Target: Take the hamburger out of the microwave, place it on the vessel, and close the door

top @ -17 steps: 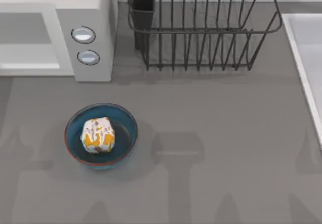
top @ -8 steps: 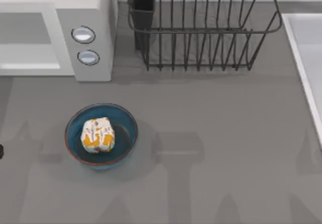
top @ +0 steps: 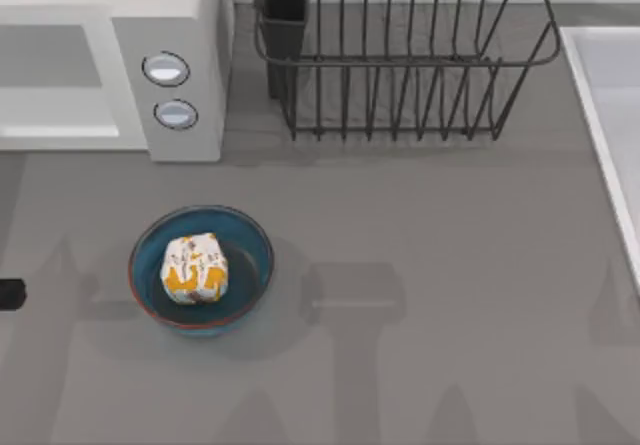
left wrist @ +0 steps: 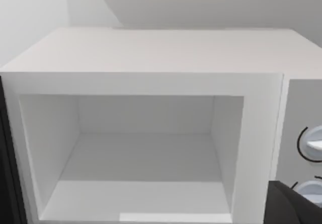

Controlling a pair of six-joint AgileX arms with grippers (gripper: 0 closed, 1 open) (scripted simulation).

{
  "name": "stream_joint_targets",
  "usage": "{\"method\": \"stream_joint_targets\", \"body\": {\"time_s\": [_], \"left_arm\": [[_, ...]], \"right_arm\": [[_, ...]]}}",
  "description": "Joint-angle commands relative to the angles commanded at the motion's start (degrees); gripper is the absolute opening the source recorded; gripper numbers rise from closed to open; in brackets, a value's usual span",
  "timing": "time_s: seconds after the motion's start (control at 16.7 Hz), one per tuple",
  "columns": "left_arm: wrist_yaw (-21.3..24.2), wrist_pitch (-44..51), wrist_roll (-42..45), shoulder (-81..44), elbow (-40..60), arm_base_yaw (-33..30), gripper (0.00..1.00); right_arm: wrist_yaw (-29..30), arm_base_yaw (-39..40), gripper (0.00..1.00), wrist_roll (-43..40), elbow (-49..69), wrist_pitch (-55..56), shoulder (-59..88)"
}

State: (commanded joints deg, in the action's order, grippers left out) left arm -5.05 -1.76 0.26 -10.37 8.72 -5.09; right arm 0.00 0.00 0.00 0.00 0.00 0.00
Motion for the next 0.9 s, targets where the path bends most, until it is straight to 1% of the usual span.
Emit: {"method": "stream_joint_targets", "body": {"time_s": [0.18, 0.42, 0.54, 0.9], "left_arm": [[0.5, -0.9, 0.0, -0.8, -0.6, 0.5, 0.0], [2.2, -8.9, 0.0, -5.4, -3.1, 2.2, 0.0], [3.0, -11.2, 0.1, -6.9, -4.3, 3.0, 0.0], [3.5, -10.8, 0.8, -7.5, -3.7, 3.6, 0.0]], "right_arm": [[0.0, 0.0, 1.0, 0.0, 0.0, 0.0, 0.0], [0.0, 0.0, 1.0, 0.0, 0.0, 0.0, 0.0], [0.0, 0.0, 1.0, 0.0, 0.0, 0.0, 0.0], [0.0, 0.0, 1.0, 0.0, 0.0, 0.0, 0.0]]}}
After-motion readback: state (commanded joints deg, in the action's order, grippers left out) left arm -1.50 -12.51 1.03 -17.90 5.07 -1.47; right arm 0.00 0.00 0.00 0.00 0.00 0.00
